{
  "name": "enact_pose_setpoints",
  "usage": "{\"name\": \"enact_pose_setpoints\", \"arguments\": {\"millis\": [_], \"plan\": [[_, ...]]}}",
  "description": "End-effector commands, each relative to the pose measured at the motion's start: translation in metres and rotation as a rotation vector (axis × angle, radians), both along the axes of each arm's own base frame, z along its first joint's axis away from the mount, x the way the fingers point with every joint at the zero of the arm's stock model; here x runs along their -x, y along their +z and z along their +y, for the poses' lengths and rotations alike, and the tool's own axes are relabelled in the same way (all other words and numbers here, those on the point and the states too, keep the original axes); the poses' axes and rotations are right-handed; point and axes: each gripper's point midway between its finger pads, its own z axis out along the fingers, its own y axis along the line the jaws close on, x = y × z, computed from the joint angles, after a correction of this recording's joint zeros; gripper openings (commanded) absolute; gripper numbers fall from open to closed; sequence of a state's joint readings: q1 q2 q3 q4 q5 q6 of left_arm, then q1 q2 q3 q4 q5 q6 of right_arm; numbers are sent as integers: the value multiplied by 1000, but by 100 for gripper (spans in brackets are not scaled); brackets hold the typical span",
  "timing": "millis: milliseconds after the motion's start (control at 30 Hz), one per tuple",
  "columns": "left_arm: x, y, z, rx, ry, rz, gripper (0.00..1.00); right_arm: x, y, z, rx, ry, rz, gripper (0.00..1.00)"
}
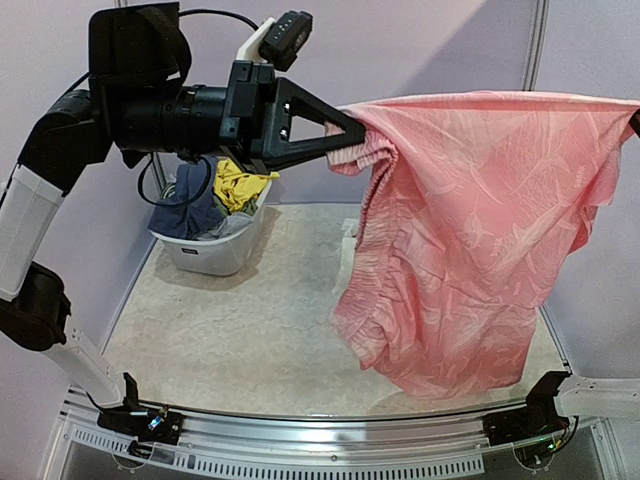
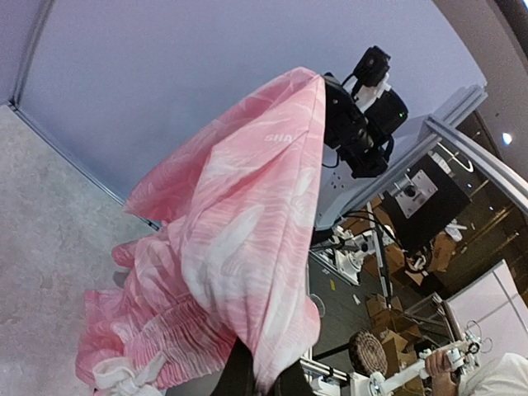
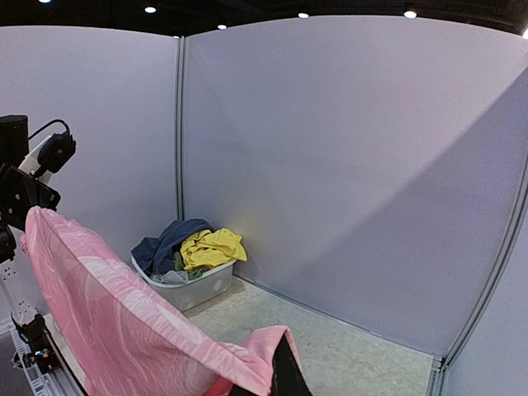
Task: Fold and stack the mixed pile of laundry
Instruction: Move the crumpled shorts to the center of the board.
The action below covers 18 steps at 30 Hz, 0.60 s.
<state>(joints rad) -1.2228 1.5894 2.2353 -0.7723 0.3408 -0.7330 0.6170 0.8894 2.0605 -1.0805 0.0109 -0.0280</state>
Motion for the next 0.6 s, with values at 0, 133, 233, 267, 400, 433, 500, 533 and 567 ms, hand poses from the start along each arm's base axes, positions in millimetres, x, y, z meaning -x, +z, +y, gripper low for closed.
{"name": "enact_pose_setpoints", "arguments": {"millis": [0, 133, 233, 267, 400, 433, 500, 533, 567], "plan": [[-52, 15, 34, 32, 250, -46, 0, -45, 1, 5, 6, -128, 42, 0], [-140, -49, 56, -86, 523, 106, 0, -136, -43, 17, 186, -391, 173, 0], [-195, -122, 80, -211, 681, 238, 0, -202, -105, 33, 375, -540, 297, 0], [-211, -147, 90, -258, 739, 282, 0, -221, -132, 42, 433, -552, 346, 0], [-249, -253, 122, -421, 849, 504, 0, -271, -242, 79, 538, -484, 566, 0], [-253, -273, 123, -453, 842, 533, 0, -282, -269, 87, 548, -469, 615, 0], [-257, -307, 124, -541, 817, 563, 0, -293, -302, 99, 527, -434, 687, 0], [-258, -319, 124, -585, 800, 565, 0, -299, -318, 105, 521, -423, 714, 0], [-257, -331, 123, -630, 781, 569, 0, -303, -327, 108, 517, -411, 731, 0]]}}
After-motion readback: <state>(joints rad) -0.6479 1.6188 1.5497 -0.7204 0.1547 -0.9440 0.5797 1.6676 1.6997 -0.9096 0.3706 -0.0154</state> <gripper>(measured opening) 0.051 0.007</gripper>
